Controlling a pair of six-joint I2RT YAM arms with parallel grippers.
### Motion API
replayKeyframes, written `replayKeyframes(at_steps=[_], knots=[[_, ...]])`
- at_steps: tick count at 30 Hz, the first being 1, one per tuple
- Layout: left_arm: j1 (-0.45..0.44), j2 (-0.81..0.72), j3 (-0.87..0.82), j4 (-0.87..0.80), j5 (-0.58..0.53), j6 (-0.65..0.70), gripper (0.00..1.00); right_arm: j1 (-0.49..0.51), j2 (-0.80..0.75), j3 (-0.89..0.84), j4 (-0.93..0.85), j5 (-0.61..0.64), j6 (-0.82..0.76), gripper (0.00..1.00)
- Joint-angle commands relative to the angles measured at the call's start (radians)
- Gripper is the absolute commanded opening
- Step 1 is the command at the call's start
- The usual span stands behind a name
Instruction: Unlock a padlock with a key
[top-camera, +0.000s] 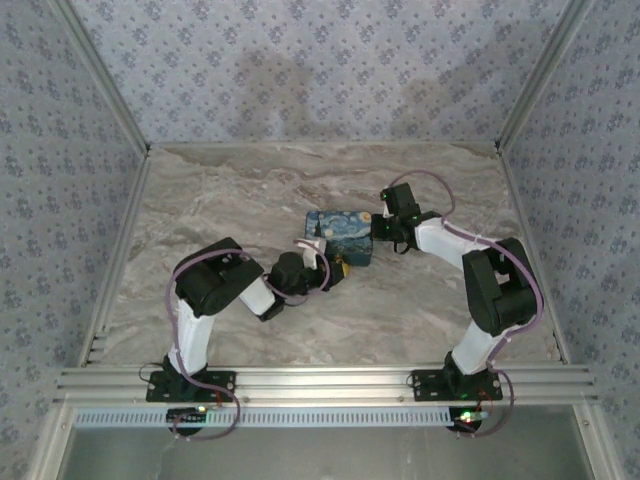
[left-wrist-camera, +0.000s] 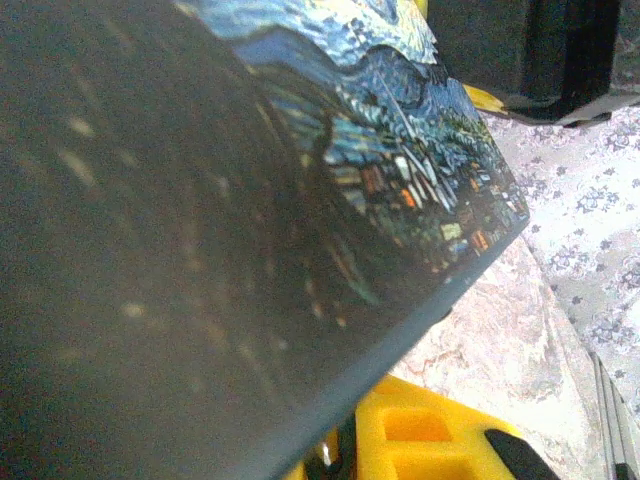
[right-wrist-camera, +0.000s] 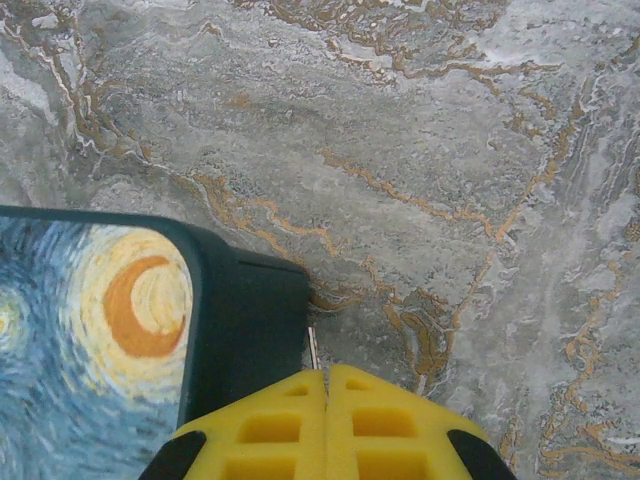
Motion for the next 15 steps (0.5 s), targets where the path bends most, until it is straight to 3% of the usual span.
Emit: replayKeyframes(at_steps=[1, 9, 15], knots=[[0.018, 0.026, -0.036, -0.239, 0.032, -0.049, 0.1, 0.007, -0.026, -0.012, 0.0, -0.002, -0.017, 0.0], [0.034, -0.056, -0.018, -0.379, 0.067, -0.076, 0.04, -0.061, -0.111, -0.053, -0.015, -0.038, -0.011, 0.0], [0.038, -0.155, 0.068, -0.623, 0.081, -0.111, 0.03, -0.154, -0.282, -0.179, 0.016, -0.208, 0.032, 0.0]])
